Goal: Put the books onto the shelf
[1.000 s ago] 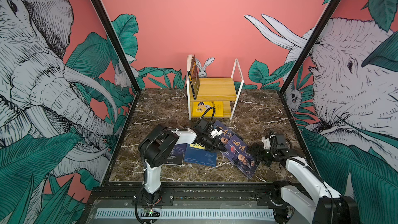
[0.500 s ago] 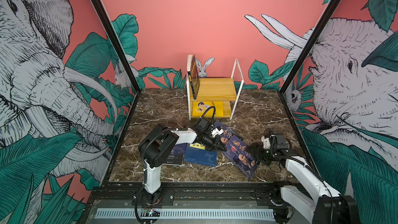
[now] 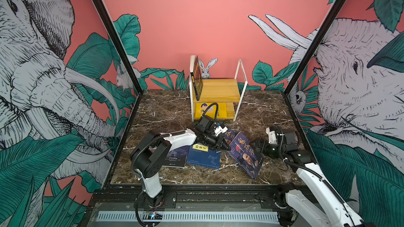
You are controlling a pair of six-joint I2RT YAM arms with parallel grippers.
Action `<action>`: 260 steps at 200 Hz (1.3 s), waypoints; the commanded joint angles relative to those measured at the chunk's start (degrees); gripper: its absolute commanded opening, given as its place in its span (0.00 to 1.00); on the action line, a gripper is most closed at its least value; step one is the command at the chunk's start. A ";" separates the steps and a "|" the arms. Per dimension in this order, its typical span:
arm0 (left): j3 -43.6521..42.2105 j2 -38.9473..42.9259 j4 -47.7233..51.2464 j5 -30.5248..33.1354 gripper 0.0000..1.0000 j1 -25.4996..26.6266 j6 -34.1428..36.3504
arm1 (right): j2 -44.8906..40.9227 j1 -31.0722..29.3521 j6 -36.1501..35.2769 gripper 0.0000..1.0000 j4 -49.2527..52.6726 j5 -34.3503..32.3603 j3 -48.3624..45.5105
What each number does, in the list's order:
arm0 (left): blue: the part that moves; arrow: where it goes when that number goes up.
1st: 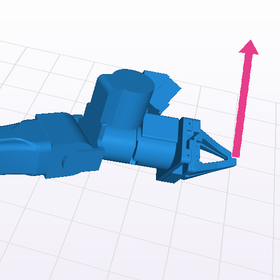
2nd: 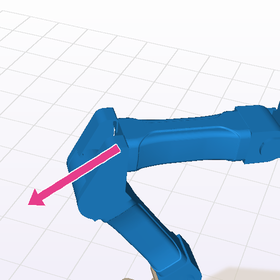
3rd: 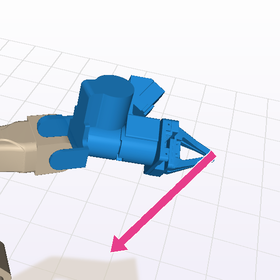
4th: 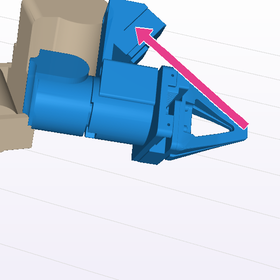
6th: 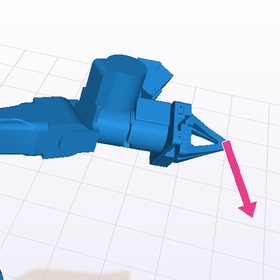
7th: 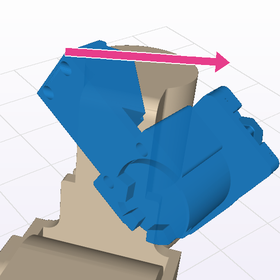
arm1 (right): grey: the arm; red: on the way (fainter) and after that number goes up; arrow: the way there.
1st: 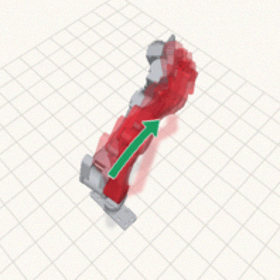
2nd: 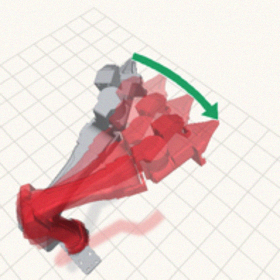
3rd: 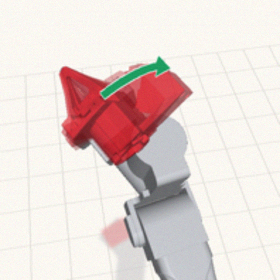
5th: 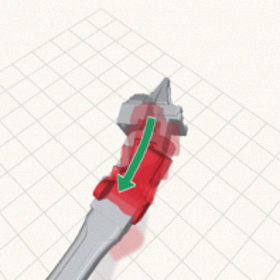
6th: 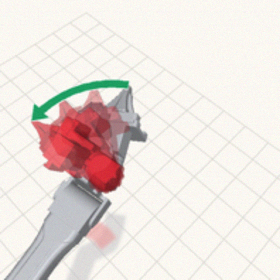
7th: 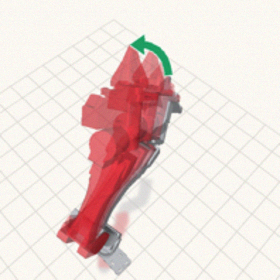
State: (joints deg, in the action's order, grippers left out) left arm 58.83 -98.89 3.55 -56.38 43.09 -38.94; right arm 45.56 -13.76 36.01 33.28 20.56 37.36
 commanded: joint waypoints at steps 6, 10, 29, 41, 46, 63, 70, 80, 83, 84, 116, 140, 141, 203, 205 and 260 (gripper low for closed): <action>1.02 5.53 -0.13 -3.05 0.00 0.13 2.09 | -0.69 -6.01 -0.48 0.88 2.22 -8.50 5.33; 1.07 5.79 -0.15 -2.95 0.00 0.09 1.95 | -0.61 -7.69 -1.22 0.87 2.34 -10.00 6.22; 0.85 6.30 -1.11 -3.40 0.00 -0.06 2.06 | 0.26 -14.45 -4.61 0.88 3.28 -18.36 9.78; 1.42 6.57 -0.22 -3.87 0.00 -0.50 2.83 | 0.81 -17.85 -5.74 0.88 3.46 -22.43 11.47; 1.70 6.81 0.33 -3.83 0.00 -0.85 2.98 | 0.97 -18.90 -5.84 0.88 3.46 -23.92 12.07; 1.54 8.41 0.26 -3.65 0.00 -1.93 2.27 | 1.47 -21.93 -6.42 0.88 2.87 -27.47 13.54; 1.03 9.27 -0.60 -3.61 0.00 -2.28 1.75 | 1.74 -22.98 -6.99 0.88 2.53 -28.99 13.92; 0.13 10.79 -1.74 -3.63 0.00 -2.57 1.22 | 2.19 -24.60 -7.79 0.88 2.29 -30.92 14.52; -0.08 11.27 -1.95 -3.69 0.00 -2.57 1.15 | 2.50 -25.13 -8.06 0.88 2.13 -31.73 14.70; -0.14 11.40 -2.01 -3.71 0.00 -2.57 1.11 | 2.55 -25.20 -8.15 0.88 2.09 -31.86 14.73; -0.72 15.55 -2.28 -3.72 0.00 -8.30 -0.31 | 7.08 -33.98 -13.20 0.88 3.38 -39.78 20.10; -1.73 17.93 -2.37 -3.36 0.00 -10.55 0.84 | 10.86 -40.44 -18.03 0.89 3.21 -47.82 23.25; -1.67 18.03 -2.22 -3.42 0.00 -10.61 0.99 | 11.04 -40.68 -18.19 0.89 3.16 -48.12 23.40; -3.26 22.34 -3.33 -4.31 0.00 -16.80 -0.20 | 20.17 -53.23 -30.91 0.89 3.23 -62.58 30.24; -3.27 22.52 -3.41 -4.23 0.00 -17.05 -0.29 | 20.26 -53.35 -31.08 0.89 3.26 -62.75 30.36; -4.77 24.13 -6.68 -5.06 0.00 -19.76 -2.74 | 23.46 -62.60 -49.15 0.84 -10.37 -75.18 25.32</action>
State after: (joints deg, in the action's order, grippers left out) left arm 54.02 -78.06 1.56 -58.02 23.97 -41.25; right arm 68.12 -73.10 -1.04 32.40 -45.39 66.06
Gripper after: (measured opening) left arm 0.152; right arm 0.839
